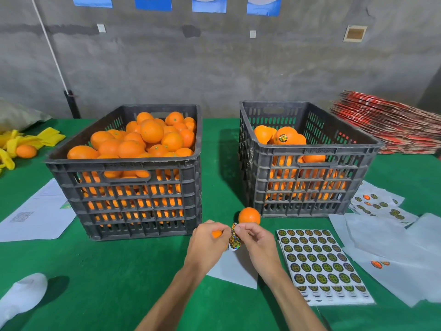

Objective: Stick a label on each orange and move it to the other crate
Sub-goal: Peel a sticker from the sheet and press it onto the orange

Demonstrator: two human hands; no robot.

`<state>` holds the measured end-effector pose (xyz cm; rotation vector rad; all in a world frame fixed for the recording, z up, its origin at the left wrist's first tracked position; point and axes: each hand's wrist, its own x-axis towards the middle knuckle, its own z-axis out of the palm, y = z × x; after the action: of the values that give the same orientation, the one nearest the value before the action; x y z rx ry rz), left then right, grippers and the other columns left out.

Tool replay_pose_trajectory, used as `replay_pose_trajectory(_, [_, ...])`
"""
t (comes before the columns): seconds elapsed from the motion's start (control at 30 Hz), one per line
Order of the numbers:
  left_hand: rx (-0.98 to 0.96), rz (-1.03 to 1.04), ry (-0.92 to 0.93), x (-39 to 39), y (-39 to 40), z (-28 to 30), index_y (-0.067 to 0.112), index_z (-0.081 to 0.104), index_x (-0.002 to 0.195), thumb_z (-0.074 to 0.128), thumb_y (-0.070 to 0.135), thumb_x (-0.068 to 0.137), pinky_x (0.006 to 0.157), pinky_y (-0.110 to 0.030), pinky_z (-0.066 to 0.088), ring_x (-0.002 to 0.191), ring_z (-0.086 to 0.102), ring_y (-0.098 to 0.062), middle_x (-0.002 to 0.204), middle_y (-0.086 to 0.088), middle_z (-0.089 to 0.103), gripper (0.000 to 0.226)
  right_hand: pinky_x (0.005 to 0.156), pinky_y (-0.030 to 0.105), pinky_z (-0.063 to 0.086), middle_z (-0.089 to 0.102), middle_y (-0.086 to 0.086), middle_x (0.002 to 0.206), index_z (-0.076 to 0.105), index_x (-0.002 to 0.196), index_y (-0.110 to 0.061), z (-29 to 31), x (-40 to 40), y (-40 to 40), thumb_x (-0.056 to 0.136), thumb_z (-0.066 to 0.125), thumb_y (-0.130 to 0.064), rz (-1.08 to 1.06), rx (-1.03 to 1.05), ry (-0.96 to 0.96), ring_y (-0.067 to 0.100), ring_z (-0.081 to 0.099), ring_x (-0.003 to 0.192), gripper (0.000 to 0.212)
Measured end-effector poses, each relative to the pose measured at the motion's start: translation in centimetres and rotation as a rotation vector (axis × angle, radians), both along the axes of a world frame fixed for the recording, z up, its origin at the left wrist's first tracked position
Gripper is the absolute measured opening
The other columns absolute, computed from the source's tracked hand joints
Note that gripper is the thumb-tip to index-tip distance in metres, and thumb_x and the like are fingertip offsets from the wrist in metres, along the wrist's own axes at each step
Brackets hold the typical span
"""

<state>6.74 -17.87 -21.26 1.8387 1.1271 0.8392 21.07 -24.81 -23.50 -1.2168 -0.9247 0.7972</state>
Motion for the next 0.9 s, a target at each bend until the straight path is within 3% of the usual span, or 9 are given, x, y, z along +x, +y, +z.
replay_pose_trajectory(0.1, [-0.102,-0.019,-0.078,-0.16,-0.08,0.13,0.021,0.077,0.077,0.062,0.034,0.09,0.058,-0.042,0.054,0.06,0.06,-0.016,0.07,-0.002,0.068,0.023,0.078,0.019,0.054,0.077,0.006,0.093,0.078,0.097,-0.014,0.01,-0.09,0.02,0.095,0.072,-0.018,0.004,0.001,0.02,0.013,0.071,0.087,0.008])
replay_pose_trajectory(0.17, [-0.199,-0.024,-0.147,-0.13,-0.15,0.22,0.008,0.074,0.077,0.063,0.027,0.092,0.053,-0.041,0.051,0.058,0.054,-0.019,0.072,-0.023,0.064,0.026,0.078,0.021,0.055,0.078,0.008,0.094,0.078,0.097,-0.013,-0.05,-0.14,0.07,0.095,0.072,-0.018,0.009,-0.002,0.034,0.015,0.071,0.087,0.008])
replay_pose_trajectory(0.23, [-0.262,-0.013,-0.184,-0.04,-0.16,0.23,0.004,0.074,0.077,0.065,0.02,0.094,0.053,-0.038,0.05,0.058,0.053,-0.021,0.075,-0.028,0.063,0.025,0.08,0.023,0.055,0.078,0.009,0.094,0.078,0.098,-0.012,-0.16,-0.21,0.17,0.096,0.071,-0.017,0.008,-0.012,0.044,0.017,0.071,0.088,0.009])
replay_pose_trajectory(0.57, [-0.359,0.101,-0.262,-0.04,-0.18,-0.12,0.01,0.079,0.077,0.07,0.015,0.095,0.055,-0.035,0.055,0.061,0.059,-0.021,0.076,-0.019,0.069,0.021,0.079,0.023,0.056,0.078,0.011,0.093,0.079,0.097,-0.012,-0.44,-0.21,0.46,0.095,0.072,-0.017,0.004,-0.079,0.091,0.018,0.071,0.084,0.009])
replay_pose_trajectory(0.7, [-0.387,0.13,-0.255,-0.15,-0.05,0.01,0.011,0.079,0.075,0.071,0.015,0.095,0.054,-0.035,0.058,0.06,0.058,-0.018,0.07,-0.005,0.068,0.022,0.076,0.02,0.055,0.078,0.012,0.091,0.079,0.095,-0.009,-0.52,-0.14,0.54,0.094,0.072,-0.014,-0.015,-0.093,0.118,0.016,0.071,0.083,0.008])
replay_pose_trajectory(0.9, [-0.436,0.148,-0.271,-0.25,0.07,-0.26,0.015,0.078,0.068,0.072,0.016,0.094,0.057,-0.04,0.062,0.061,0.06,-0.018,0.065,0.0,0.068,0.026,0.082,0.028,0.057,0.078,0.014,0.09,0.078,0.094,-0.006,-0.79,-0.22,0.73,0.094,0.071,-0.011,-0.034,-0.128,0.156,0.017,0.071,0.081,0.008])
